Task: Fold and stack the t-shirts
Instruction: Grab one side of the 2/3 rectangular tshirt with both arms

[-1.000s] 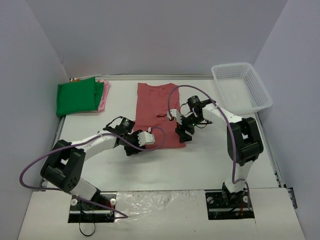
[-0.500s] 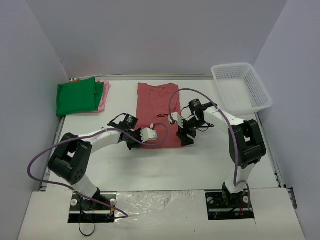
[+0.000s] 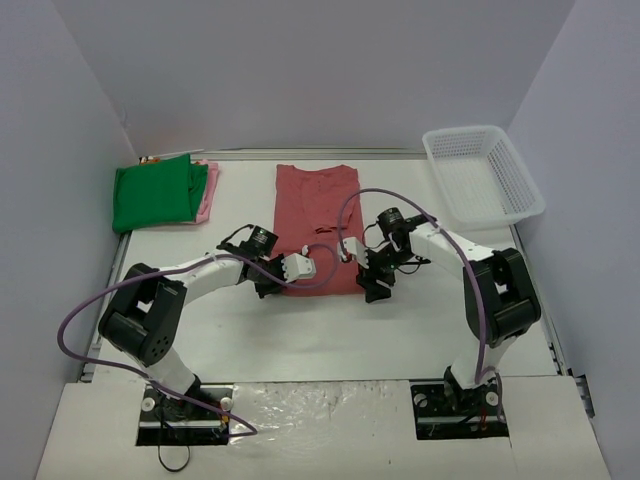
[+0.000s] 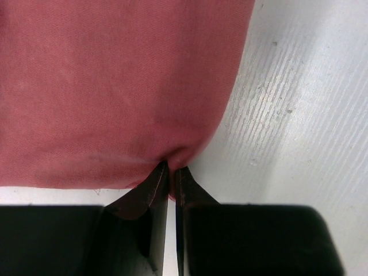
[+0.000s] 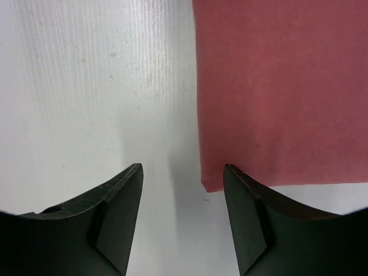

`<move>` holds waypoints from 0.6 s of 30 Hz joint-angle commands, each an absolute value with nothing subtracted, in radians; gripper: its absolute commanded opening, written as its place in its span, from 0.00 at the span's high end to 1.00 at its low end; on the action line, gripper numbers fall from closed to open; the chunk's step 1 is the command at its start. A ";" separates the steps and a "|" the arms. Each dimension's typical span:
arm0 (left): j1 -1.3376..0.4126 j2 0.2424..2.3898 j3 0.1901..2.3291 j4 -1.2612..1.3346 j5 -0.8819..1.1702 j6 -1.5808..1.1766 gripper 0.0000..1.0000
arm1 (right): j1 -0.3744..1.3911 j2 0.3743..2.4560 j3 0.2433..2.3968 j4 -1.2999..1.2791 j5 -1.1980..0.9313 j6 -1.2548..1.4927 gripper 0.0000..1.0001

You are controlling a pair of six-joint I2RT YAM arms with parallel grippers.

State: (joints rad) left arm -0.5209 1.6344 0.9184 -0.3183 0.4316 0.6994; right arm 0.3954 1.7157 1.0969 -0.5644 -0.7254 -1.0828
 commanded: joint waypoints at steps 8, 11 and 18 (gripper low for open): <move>-0.522 1.669 0.891 -0.384 0.417 0.689 0.98 | 0.402 1.855 1.075 -0.586 -0.719 -1.137 0.48; -0.522 1.666 0.891 -0.387 0.420 0.693 0.97 | 0.403 1.888 1.086 -0.566 -0.709 -1.120 0.50; -0.512 1.663 0.891 -0.388 0.433 0.693 0.98 | 0.440 1.936 1.057 -0.457 -0.591 -1.045 0.68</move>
State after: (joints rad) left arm -0.5205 1.6344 0.9184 -0.3180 0.4355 0.6987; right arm 0.4000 1.8462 1.1175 -0.5205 -0.7265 -1.0733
